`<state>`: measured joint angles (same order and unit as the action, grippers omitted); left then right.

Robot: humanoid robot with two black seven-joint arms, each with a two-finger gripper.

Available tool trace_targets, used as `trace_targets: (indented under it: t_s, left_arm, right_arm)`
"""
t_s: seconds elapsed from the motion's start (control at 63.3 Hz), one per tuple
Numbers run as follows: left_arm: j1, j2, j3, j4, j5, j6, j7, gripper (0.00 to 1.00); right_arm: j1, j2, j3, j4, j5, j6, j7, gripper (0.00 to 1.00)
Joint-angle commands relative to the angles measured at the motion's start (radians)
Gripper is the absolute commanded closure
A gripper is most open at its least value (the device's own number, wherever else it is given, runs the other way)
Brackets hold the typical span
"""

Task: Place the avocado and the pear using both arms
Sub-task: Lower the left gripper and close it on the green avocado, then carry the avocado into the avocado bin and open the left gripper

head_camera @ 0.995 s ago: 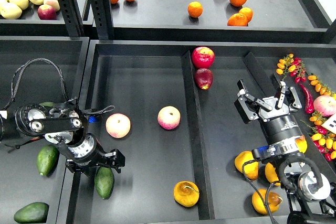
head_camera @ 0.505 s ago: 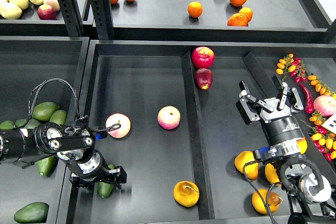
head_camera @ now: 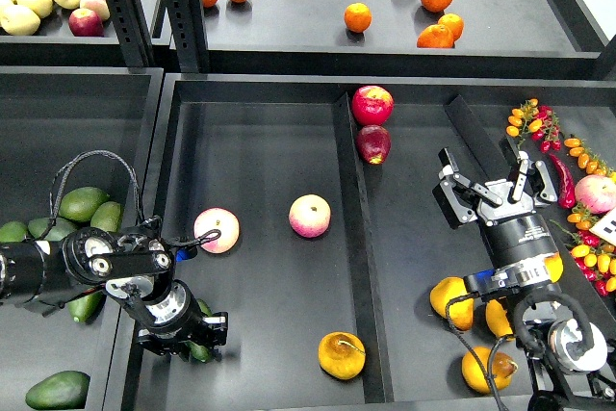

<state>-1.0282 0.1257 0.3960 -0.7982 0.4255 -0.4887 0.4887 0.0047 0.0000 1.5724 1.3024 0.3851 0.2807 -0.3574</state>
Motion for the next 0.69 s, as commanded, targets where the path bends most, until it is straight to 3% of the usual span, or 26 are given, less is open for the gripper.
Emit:
trace_targets:
  t_s: [0.0, 0.363, 0.679]
  left_arm:
    - [-0.003, 0.000, -0.002, 0.001, -0.001, 0.000, 0.000, 0.65]
    - [-0.035, 0.011, -0.026, -0.015, -0.001, 0.000, 0.000, 0.73]
    - [-0.113, 0.055, -0.037, -0.050, -0.004, 0.000, 0.000, 0.73]
  right_arm:
    - [0.000, 0.000, 0.000, 0.000, 0.000, 0.000, 0.000, 0.00]
    - [0.000, 0.000, 0.000, 0.000, 0.000, 0.002, 0.000, 0.00]
    - [0.000, 0.000, -0.003, 0.000, 0.000, 0.002, 0.000, 0.00]
